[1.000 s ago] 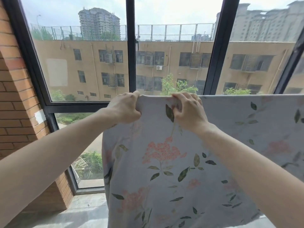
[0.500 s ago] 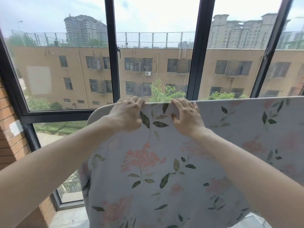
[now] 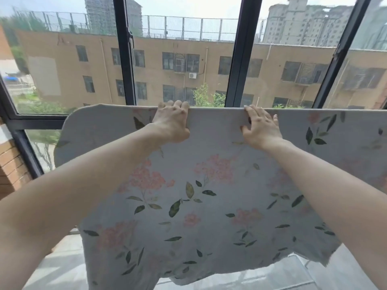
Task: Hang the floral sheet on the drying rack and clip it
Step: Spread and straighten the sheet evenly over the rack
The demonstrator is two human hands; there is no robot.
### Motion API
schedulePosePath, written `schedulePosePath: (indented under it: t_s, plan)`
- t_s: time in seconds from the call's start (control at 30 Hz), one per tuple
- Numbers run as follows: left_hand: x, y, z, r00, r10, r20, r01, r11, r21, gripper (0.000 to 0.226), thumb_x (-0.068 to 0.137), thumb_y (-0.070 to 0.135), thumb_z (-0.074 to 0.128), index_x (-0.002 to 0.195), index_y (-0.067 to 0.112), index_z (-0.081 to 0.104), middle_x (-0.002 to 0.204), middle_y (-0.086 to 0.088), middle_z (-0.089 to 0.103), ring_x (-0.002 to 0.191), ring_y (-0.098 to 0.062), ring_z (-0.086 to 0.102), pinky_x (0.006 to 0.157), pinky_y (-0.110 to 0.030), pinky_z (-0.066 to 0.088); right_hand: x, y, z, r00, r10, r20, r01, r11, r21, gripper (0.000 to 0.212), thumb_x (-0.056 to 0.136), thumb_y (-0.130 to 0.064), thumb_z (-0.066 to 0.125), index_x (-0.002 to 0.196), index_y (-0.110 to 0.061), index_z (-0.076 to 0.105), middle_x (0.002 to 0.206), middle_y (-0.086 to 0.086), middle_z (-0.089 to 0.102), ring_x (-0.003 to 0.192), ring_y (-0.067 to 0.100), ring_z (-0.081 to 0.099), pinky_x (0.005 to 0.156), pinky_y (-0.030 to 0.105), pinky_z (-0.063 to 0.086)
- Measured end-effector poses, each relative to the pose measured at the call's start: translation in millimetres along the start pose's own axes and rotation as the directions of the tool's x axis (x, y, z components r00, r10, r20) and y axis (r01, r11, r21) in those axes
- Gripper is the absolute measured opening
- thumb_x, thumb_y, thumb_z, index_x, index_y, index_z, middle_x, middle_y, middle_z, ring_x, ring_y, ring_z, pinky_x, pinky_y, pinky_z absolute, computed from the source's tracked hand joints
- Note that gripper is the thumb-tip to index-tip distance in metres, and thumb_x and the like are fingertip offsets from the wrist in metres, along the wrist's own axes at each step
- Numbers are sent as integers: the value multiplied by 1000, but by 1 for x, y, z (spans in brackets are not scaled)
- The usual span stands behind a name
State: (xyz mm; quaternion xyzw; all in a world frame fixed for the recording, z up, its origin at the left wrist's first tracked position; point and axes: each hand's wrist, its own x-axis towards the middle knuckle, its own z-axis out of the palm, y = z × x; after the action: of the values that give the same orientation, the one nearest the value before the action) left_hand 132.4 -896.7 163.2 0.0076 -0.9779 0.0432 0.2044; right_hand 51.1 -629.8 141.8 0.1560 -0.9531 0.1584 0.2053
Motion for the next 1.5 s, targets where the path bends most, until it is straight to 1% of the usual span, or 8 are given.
schedulePosePath:
  t_s: [0.27,0.6,0.8,0.97,1.1,1.23,1.33,1.5]
  plan:
    - [16,82,18,999,-8,-32,9,999,32,94,81,37,67,159,13,20,151,-13,35,142,-38,31,126,-51,13,-20,73,5,999,-5,34,2,998,65,77,101,-35,54,165,-27,13,173,-3,8,159,20,9,129,51,2]
    - [78,202,38,981,190,-33,-190,982,19,102,77,41,69,160,11,19,148,-14,36,139,-40,34,123,-51,21,-34,180,2,995,100,-7,-98,986,138,72,102,-36,53,164,-27,18,172,1,14,158,22,13,129,45,13]
    - [138,287,44,957,283,-58,-284,958,-23,69,81,37,64,140,11,42,133,-16,50,123,-38,49,109,-49,36,-26,260,-26,978,201,-55,-197,978,69,68,103,-35,52,163,-27,20,171,-1,15,157,23,15,128,44,16]
    - [177,330,51,933,347,-99,-355,932,-74,57,81,36,64,130,13,47,121,-10,58,109,-31,59,92,-41,45,-7,309,-52,951,288,-112,-284,958,46,67,104,-37,53,163,-28,22,170,-1,16,156,23,16,126,46,19]
    - [195,350,52,926,353,-134,-365,927,-84,38,86,32,63,116,15,47,101,-3,58,82,-24,52,70,-35,39,11,338,-55,950,289,-116,-288,957,31,66,104,-36,53,162,-26,24,170,-1,18,156,24,16,125,46,19]
    - [212,369,49,911,395,-119,-406,910,-85,33,88,30,61,114,15,47,86,1,53,73,-21,52,58,-32,35,41,372,-62,945,283,-165,-277,959,54,63,104,-36,52,161,-24,28,169,0,22,155,22,19,126,47,21]
    - [225,384,51,909,403,-111,-410,911,-50,40,88,32,61,121,14,48,84,1,55,71,-20,52,53,-32,33,67,400,-65,950,259,-173,-256,966,42,57,106,-39,48,159,-22,34,167,2,27,154,23,22,126,49,22]
    - [249,424,57,922,379,-87,-382,923,-34,29,89,37,60,105,16,47,78,1,53,64,-13,48,50,-31,34,97,458,-66,971,165,-171,-164,986,19,51,107,-46,41,154,-25,43,163,-2,37,153,20,28,127,53,14]
